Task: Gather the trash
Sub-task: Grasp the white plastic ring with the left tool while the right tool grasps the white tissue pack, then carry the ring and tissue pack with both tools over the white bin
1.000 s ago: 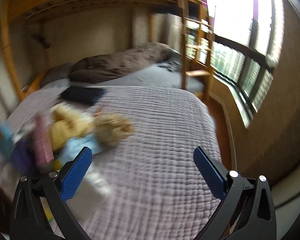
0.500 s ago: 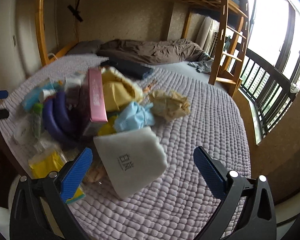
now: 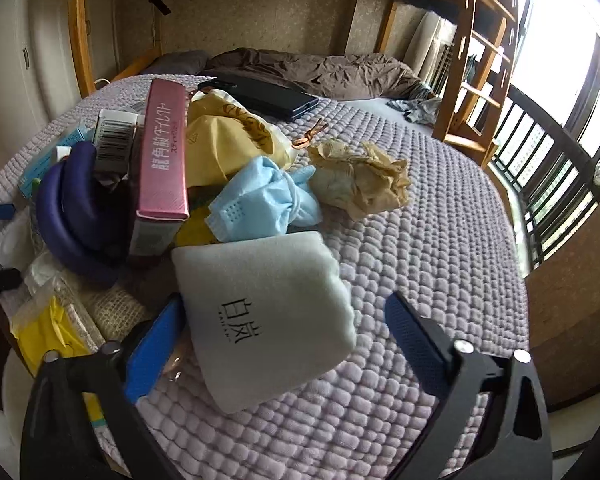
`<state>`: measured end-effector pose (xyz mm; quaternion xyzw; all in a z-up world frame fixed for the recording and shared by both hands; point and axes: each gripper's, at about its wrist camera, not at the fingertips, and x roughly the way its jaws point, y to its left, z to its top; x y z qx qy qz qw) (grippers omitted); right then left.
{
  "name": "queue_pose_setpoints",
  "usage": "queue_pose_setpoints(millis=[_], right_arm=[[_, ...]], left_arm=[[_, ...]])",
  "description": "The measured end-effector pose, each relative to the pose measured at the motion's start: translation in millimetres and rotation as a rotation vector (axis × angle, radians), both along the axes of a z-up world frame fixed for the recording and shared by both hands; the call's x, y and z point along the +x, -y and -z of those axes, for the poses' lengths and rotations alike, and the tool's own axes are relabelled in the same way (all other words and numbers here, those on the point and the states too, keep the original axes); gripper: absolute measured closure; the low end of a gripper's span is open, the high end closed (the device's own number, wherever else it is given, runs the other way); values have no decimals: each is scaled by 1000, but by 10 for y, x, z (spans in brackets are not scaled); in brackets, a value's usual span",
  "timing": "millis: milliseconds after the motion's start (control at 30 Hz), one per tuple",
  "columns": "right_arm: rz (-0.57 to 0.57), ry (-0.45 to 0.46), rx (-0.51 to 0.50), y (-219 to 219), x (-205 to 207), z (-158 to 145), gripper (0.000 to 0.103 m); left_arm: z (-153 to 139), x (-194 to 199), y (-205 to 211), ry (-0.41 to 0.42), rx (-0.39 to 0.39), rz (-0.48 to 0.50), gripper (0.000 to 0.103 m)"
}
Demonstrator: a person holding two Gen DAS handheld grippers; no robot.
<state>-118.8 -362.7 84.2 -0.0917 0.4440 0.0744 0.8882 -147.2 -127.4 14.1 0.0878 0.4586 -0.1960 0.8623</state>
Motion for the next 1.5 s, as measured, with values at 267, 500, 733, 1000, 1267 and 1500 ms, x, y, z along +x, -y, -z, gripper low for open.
queue_pose_setpoints(millis=[267, 500, 733, 1000, 1267, 1500], right_arm=[[-14, -24, 40, 10, 14, -11, 34], [12, 0, 83, 58, -97, -169, 37], [50, 17, 147, 99, -252, -284, 40], [67, 47, 202, 117, -561, -481, 41], [50, 37, 264, 11, -900, -602, 41], [14, 3, 293, -203, -1123, -587, 41]], left_arm=[[-20, -35, 15, 20, -2, -2, 42], [-88, -73, -72, 27, -19, -11, 51], [-197, -120, -37, 48, -32, -17, 51], [-309, -209, -23, 52, -47, -26, 51], [-367, -369, -13, 45, -51, -30, 51], [-369, -524, -12, 38, -50, -28, 51]])
